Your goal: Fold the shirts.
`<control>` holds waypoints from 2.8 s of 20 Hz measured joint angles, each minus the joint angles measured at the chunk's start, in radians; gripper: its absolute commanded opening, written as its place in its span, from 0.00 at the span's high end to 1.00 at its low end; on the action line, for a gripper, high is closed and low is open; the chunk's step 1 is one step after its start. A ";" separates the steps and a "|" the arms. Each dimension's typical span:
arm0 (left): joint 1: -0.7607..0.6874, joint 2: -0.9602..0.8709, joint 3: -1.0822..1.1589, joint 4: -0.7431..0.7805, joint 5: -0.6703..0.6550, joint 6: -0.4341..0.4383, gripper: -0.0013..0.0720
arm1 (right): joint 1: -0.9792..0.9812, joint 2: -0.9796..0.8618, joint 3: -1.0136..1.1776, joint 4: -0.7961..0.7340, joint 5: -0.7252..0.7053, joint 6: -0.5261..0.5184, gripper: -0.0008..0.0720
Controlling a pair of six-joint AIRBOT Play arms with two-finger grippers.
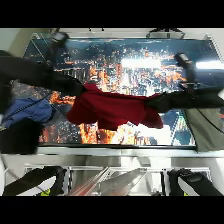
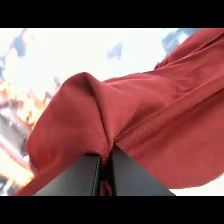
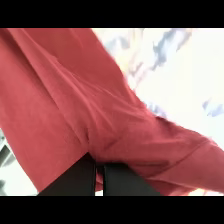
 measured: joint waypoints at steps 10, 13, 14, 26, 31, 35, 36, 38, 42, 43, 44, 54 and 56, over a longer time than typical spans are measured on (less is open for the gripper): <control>0.047 -0.573 0.158 0.014 -0.098 0.058 0.03 | -0.024 -0.581 -0.006 -0.012 -0.182 -0.006 0.24; 0.083 -0.628 0.267 0.013 -0.014 0.016 0.03 | -0.084 -0.613 0.065 -0.014 -0.156 -0.011 0.24; 0.093 -0.632 0.287 0.013 0.027 0.005 0.03 | -0.109 -0.608 0.089 -0.016 -0.129 -0.013 0.24; -0.087 -0.221 -0.454 0.010 -0.114 -0.061 0.03 | -0.255 -0.372 -0.208 -0.126 -0.053 -0.031 0.23; -0.166 -0.208 -0.608 -0.040 -0.338 -0.077 0.03 | -0.257 -0.410 -0.304 -0.109 -0.169 -0.035 0.23; -0.179 -0.297 -0.546 -0.071 -0.361 -0.081 0.03 | -0.240 -0.457 -0.320 -0.016 -0.193 -0.079 0.26; -0.180 -0.323 -0.520 -0.073 -0.354 -0.082 0.20 | -0.230 -0.462 -0.322 0.005 -0.198 -0.089 0.42; -0.180 -0.376 -0.465 -0.065 -0.342 -0.080 0.73 | -0.206 -0.470 -0.323 0.035 -0.208 -0.106 0.71; -0.172 -0.433 -0.380 -0.049 -0.273 -0.076 0.95 | -0.180 -0.472 -0.324 0.085 -0.197 -0.153 0.95; -0.171 -0.431 -0.363 -0.045 -0.262 -0.076 0.95 | -0.179 -0.466 -0.323 0.095 -0.188 -0.166 0.96; -0.170 -0.422 -0.348 -0.046 -0.249 -0.075 0.95 | -0.177 -0.456 -0.320 0.109 -0.180 -0.175 0.96; -0.112 -0.094 -0.132 -0.058 -0.016 -0.069 0.95 | -0.196 -0.096 -0.117 0.154 -0.048 -0.143 0.96; -0.074 -0.008 -0.060 -0.059 0.021 -0.069 0.95 | -0.254 0.015 -0.039 0.154 -0.047 -0.109 0.95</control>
